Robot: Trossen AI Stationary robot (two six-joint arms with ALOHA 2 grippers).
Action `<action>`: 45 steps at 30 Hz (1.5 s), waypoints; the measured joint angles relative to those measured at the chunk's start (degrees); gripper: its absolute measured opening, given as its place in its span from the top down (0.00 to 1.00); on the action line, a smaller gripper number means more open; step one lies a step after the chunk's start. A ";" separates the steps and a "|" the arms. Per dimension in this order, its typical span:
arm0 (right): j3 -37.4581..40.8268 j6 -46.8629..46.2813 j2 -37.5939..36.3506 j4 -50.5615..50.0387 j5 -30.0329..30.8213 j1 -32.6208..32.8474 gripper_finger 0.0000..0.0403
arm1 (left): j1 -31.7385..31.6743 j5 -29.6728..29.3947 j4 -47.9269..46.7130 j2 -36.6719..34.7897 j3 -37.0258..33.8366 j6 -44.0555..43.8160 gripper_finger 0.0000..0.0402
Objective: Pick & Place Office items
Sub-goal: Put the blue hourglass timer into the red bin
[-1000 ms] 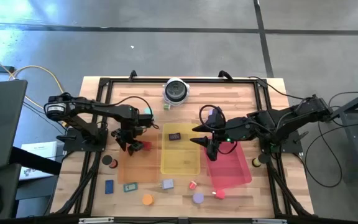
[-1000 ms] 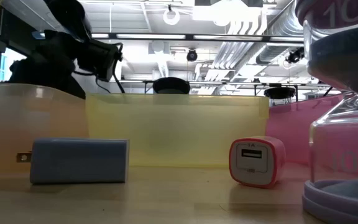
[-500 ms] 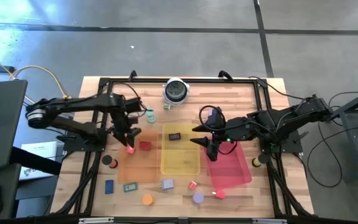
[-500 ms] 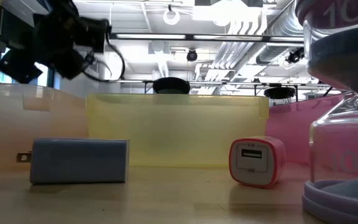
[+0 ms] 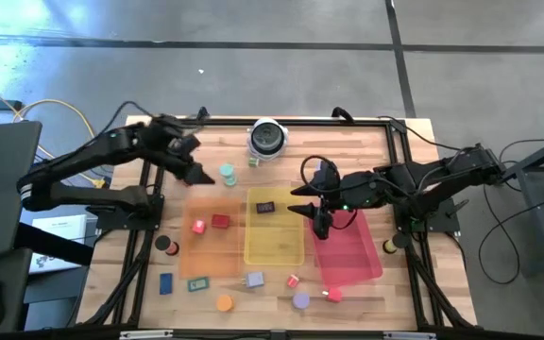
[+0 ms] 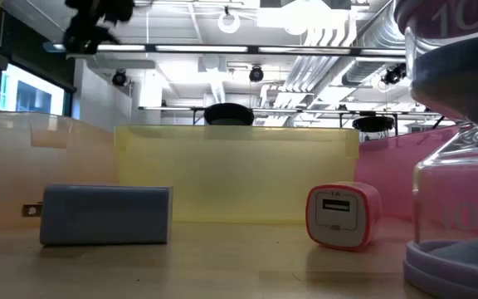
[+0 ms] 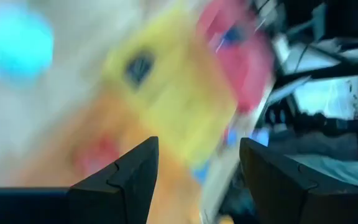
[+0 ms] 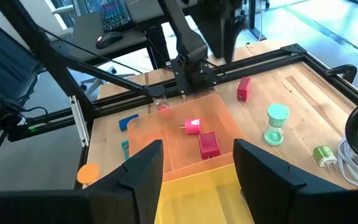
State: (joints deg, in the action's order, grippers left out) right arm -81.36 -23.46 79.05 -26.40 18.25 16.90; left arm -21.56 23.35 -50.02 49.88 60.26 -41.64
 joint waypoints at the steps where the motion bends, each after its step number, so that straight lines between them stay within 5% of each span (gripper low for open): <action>1: 0.00 0.05 -0.01 -0.01 -0.83 -0.25 0.54 | 0.48 -2.21 2.64 -1.11 0.15 2.46 0.46; 7: 0.00 1.78 -0.02 -0.24 -4.93 -1.54 0.54 | 2.44 -9.78 10.71 -5.24 0.16 15.53 0.46; 24: -0.04 7.81 -1.20 -8.80 -15.89 -4.33 0.54 | 3.37 -11.46 12.48 2.79 0.14 14.54 0.44; 31: -0.03 8.37 -1.21 -8.80 -19.91 -6.33 0.54 | 5.91 -2.44 14.17 5.81 0.12 10.26 0.32; 39: -0.02 7.08 -1.20 -8.54 -22.36 -9.36 0.54 | 4.99 -7.28 14.19 5.81 0.12 12.83 0.14; 45: -0.02 4.32 -1.20 -6.87 -21.99 -11.47 0.54 | 4.64 -4.87 14.20 5.74 0.12 6.66 0.12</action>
State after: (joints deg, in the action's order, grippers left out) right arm -81.38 -19.14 77.84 -33.27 -3.74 5.42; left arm -16.92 18.48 -35.82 55.61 60.38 -34.97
